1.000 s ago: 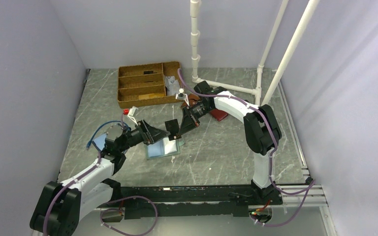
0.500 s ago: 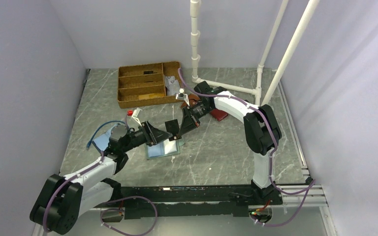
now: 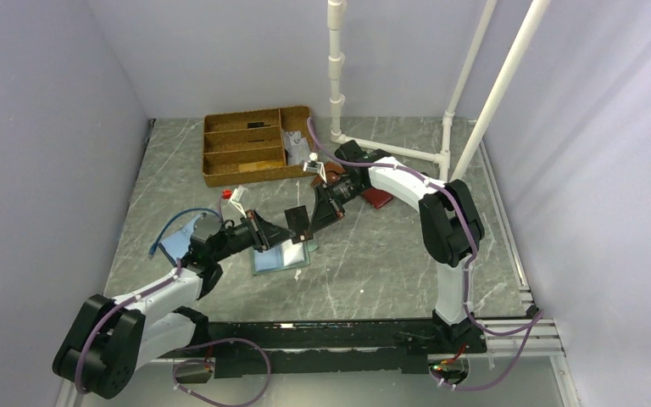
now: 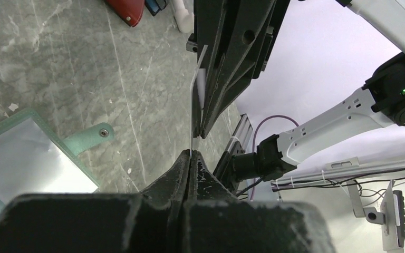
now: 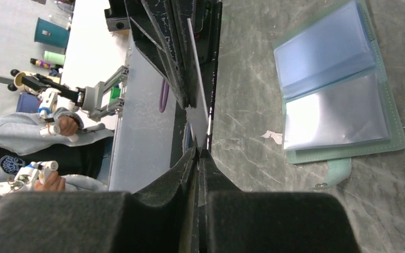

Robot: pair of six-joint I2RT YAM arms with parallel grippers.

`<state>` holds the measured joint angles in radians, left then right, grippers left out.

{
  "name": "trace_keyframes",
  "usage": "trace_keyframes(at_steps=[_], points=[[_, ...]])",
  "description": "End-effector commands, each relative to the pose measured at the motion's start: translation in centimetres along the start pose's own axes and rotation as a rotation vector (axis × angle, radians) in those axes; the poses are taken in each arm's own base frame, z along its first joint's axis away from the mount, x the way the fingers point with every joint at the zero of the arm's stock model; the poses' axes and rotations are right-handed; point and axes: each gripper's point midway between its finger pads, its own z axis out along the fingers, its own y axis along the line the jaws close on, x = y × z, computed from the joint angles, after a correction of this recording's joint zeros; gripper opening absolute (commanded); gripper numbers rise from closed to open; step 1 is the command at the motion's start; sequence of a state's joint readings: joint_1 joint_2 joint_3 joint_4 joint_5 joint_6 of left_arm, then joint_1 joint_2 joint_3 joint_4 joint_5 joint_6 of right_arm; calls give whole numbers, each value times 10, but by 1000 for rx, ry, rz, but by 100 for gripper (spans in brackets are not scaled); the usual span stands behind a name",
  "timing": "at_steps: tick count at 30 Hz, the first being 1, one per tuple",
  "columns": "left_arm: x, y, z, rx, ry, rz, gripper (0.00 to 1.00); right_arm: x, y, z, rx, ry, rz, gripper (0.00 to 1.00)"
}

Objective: Take the credit cards out of the card holder
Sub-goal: Remove the credit card from the card holder, then place the credit card in the storage box.

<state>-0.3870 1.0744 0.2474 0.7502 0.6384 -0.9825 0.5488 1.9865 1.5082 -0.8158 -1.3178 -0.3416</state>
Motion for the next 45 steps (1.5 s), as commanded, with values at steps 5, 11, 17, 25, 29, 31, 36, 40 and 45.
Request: trace_keyframes(at_steps=[5,11,17,25,29,31,36,40,45], points=[[-28,-4,-6,-77,-74,106,0,-15,4,-9,45,-9,-97,38],[-64,20,-28,-229,-139,75,0,-21,2,-21,109,-22,-117,47],[-100,34,-31,-271,-148,32,0,-22,4,-24,123,-23,-122,47],[-155,48,-20,-258,-209,-51,0,-24,8,-27,143,-17,-149,47],[-191,62,-15,-295,-260,-109,0,-25,10,-28,148,-19,-160,47],[-205,70,-9,-322,-262,-139,0,-25,12,-28,145,-18,-168,47],[-238,93,1,-409,-326,-234,0,-25,14,-29,148,-17,-175,47],[-262,112,4,-480,-419,-343,0,-26,14,-30,151,-14,-180,47],[-278,142,-1,-611,-519,-500,0,-25,14,-30,150,-11,-182,47]])
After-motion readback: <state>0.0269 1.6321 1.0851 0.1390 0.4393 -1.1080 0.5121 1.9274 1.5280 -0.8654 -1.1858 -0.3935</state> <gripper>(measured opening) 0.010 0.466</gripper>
